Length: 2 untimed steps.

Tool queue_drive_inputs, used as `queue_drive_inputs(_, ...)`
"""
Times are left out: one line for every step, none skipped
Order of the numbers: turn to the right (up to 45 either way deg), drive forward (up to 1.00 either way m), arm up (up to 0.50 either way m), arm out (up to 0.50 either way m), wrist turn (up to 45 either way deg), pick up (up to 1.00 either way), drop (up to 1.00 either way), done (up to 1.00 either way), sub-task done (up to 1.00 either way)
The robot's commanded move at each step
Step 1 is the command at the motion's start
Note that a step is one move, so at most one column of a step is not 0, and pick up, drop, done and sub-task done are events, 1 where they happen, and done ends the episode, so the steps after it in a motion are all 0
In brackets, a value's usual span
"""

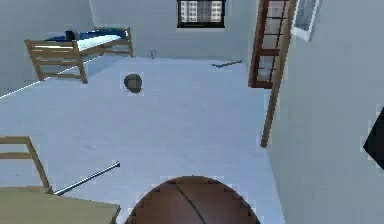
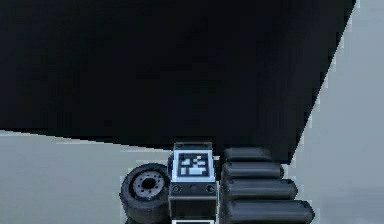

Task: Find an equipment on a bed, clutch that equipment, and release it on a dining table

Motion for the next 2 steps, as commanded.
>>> queue_drive_inputs(-45.0,0.00,0.00,0.00,0.0,0.00,0.00,0.00,0.00)
queue_drive_inputs(-45.0,0.00,0.00,0.00,0.0,0.00,0.00,0.00,0.00)
